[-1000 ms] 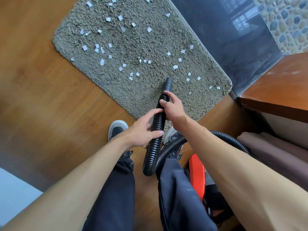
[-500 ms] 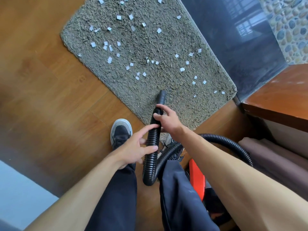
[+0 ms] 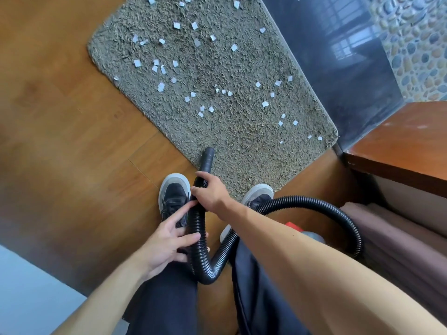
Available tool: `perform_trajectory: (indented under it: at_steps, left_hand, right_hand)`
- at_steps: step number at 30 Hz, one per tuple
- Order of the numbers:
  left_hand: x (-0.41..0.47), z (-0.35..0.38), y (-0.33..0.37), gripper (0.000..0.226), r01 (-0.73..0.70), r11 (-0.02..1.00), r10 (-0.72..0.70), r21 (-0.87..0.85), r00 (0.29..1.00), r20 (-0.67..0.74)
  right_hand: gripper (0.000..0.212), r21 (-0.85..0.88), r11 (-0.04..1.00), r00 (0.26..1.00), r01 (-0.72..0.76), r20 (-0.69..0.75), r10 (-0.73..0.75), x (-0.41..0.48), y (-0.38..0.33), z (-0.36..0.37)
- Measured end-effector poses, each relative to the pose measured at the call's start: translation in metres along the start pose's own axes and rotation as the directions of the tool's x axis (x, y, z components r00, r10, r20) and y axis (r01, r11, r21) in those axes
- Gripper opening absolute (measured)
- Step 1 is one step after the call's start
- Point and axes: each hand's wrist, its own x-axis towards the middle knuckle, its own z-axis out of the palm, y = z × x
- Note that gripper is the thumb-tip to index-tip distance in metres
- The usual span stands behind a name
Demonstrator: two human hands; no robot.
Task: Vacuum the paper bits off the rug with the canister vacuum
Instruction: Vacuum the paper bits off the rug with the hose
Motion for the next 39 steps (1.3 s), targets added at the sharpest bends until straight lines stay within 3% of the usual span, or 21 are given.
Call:
perform_trajectory:
  at_steps: [5, 10, 15, 19, 26, 30, 39]
  left_hand:
    - [-0.009, -0.008, -0.01, 0.081, -0.004, 0.998, 0.004, -0.063, 1.0, 0.005]
    - [-0.013, -0.007, -0.015, 0.105, -0.041, 0.988, 0.037, -0.15, 0.999, -0.032]
    - [-0.009, -0.008, -0.002, 0.099, -0.096, 0.986, 0.089, -0.134, 0.994, -0.059]
    - [-0.003, -0.006, 0.006, 0.077, -0.099, 0.994, 0.096, -0.056, 0.993, -0.064]
    - [0.007, 0.016, 0.018, 0.069, -0.065, 0.99, 0.064, 0.127, 0.998, 0.009]
    - [0.012, 0.027, 0.023, 0.069, -0.051, 0.98, 0.045, 0.19, 0.998, 0.035]
    - [0.003, 0.007, 0.018, 0.074, -0.073, 0.992, 0.08, 0.107, 0.995, -0.055]
  right_hand:
    - [0.057, -0.053, 0.997, 0.991, -0.051, 0.123, 0.057, -0.001, -0.009, 0.009]
    - [0.057, -0.156, 0.987, 0.981, 0.033, 0.192, -0.002, 0.002, -0.022, 0.016]
    - [0.053, -0.15, 0.978, 0.981, 0.146, 0.152, -0.123, 0.011, -0.03, 0.015]
    - [0.056, -0.089, 0.987, 0.984, 0.131, 0.134, -0.118, 0.018, -0.026, 0.01]
    - [0.046, 0.162, 0.983, 0.995, 0.089, 0.022, -0.094, 0.01, 0.007, -0.022]
    - [0.044, 0.223, 0.971, 0.996, 0.085, 0.009, -0.089, 0.006, 0.019, -0.033]
    - [0.057, 0.066, 0.985, 0.978, 0.159, 0.126, -0.166, 0.023, -0.009, -0.007]
